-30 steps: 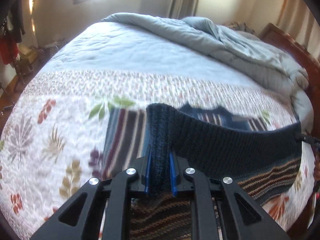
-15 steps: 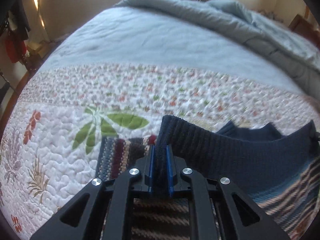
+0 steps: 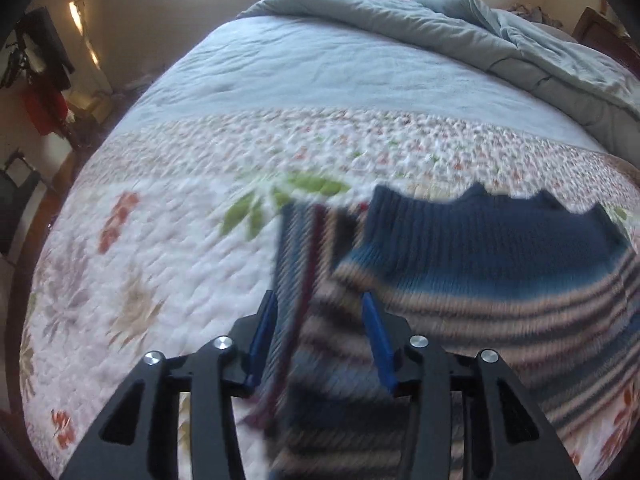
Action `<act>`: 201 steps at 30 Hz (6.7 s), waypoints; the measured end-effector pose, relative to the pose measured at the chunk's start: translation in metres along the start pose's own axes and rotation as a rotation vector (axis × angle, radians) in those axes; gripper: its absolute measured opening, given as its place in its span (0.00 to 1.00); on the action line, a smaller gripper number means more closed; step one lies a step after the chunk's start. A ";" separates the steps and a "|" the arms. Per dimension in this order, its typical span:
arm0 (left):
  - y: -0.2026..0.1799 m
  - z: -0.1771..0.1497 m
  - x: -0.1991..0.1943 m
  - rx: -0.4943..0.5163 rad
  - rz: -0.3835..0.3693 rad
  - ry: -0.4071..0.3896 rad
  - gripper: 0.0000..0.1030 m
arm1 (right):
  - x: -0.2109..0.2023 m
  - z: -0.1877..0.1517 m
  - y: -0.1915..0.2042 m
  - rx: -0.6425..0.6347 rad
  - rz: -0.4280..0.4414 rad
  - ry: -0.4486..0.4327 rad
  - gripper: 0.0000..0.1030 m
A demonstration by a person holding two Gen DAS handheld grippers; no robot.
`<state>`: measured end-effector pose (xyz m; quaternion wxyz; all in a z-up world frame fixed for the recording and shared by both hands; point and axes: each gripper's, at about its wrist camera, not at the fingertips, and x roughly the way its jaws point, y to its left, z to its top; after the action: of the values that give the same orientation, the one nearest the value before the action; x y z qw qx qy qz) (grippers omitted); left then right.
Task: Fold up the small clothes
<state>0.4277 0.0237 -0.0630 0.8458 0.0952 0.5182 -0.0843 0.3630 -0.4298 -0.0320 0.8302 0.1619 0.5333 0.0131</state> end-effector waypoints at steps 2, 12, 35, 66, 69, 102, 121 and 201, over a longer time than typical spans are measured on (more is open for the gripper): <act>0.024 -0.027 -0.012 -0.031 -0.005 0.010 0.45 | -0.024 -0.034 -0.008 -0.021 0.005 0.018 0.47; 0.022 -0.099 -0.023 -0.049 -0.092 0.074 0.45 | -0.027 -0.126 -0.032 0.013 0.103 0.129 0.40; 0.035 -0.111 -0.034 -0.071 -0.144 0.131 0.65 | -0.035 -0.148 -0.048 0.016 0.108 0.152 0.54; 0.006 -0.100 0.002 -0.303 -0.270 0.281 0.19 | -0.007 -0.134 -0.031 0.122 0.235 0.164 0.21; 0.004 -0.098 -0.022 -0.276 -0.270 0.238 0.19 | -0.029 -0.136 -0.032 0.117 0.246 0.137 0.20; -0.076 -0.279 -0.089 -0.062 -0.217 0.267 0.26 | -0.088 -0.337 -0.120 0.202 0.131 0.162 0.21; -0.049 -0.231 -0.165 -0.021 -0.045 0.071 0.54 | -0.165 -0.258 -0.085 0.045 0.055 -0.049 0.51; -0.147 -0.183 -0.105 0.155 -0.187 0.080 0.50 | -0.112 -0.245 -0.100 0.072 -0.063 0.104 0.49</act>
<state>0.1879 -0.0681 -0.0610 0.8029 0.1151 0.5501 -0.1986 0.0822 -0.4840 -0.0546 0.7948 0.1741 0.5809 -0.0240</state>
